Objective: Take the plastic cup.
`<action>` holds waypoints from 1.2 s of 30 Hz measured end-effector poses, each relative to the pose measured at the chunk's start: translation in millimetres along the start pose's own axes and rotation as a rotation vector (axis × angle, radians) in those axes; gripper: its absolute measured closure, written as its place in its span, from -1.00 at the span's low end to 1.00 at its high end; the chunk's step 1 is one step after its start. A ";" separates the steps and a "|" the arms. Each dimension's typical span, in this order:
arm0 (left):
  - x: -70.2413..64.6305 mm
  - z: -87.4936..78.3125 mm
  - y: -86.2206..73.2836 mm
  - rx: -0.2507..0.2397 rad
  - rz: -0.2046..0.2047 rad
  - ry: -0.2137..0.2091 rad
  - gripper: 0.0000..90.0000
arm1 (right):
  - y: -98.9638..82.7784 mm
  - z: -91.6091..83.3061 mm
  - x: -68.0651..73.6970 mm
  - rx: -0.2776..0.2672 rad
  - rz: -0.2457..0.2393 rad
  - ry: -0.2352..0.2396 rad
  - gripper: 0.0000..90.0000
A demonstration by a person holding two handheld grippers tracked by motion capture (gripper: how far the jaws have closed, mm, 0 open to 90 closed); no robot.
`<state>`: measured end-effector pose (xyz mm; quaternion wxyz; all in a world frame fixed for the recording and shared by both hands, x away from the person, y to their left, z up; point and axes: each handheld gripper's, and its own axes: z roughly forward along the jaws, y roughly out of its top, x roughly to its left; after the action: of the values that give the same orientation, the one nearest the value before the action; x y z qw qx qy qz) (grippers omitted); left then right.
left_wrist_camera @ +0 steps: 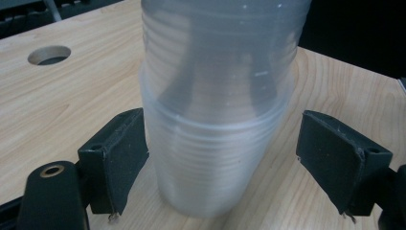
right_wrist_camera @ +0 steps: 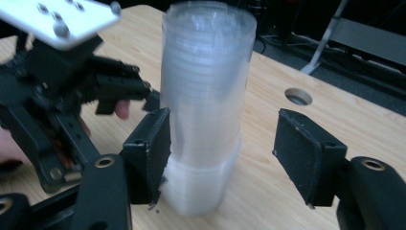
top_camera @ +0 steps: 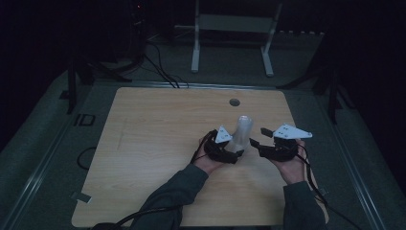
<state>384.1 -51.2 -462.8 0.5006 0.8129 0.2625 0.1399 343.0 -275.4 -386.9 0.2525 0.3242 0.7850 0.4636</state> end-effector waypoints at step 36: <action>3.5 7.9 -0.8 -0.056 -0.059 -0.015 -0.58 | 29.0 47.2 -3.1 -0.085 0.047 0.075 -0.30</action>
<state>390.6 -54.7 -467.3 0.5291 0.7916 0.2785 0.1263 385.9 -240.6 -381.7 0.2251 0.3140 0.7657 0.5142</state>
